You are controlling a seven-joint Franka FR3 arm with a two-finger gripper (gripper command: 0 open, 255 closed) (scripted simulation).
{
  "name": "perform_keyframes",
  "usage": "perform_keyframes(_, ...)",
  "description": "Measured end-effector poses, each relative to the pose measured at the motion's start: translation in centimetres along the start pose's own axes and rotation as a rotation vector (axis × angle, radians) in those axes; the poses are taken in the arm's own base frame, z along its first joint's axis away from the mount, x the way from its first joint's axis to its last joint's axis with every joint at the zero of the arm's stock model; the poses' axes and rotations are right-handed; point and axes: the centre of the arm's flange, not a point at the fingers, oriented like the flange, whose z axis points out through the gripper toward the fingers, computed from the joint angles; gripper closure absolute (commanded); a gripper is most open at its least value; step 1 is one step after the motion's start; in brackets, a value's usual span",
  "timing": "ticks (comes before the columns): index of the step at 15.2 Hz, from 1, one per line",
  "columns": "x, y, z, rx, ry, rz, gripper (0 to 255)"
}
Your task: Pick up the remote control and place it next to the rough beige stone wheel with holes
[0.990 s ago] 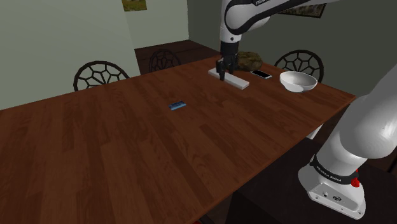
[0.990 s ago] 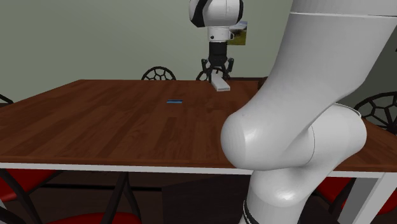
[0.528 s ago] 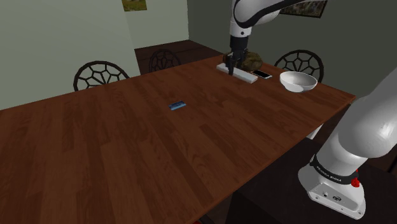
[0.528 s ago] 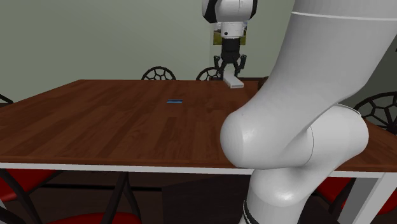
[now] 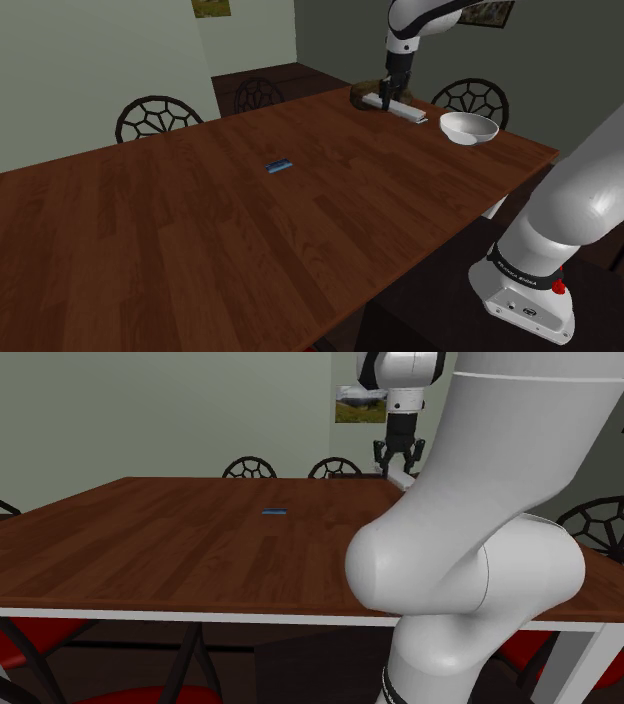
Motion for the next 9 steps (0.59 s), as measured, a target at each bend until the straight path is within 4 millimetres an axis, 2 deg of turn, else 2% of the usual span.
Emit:
perform_keyframes(8,-1.5,10.4,-0.3,0.000,0.000,0.000,255)
perform_keyframes(9,-1.8,11.6,0.1,0.000,0.000,0.000,255)
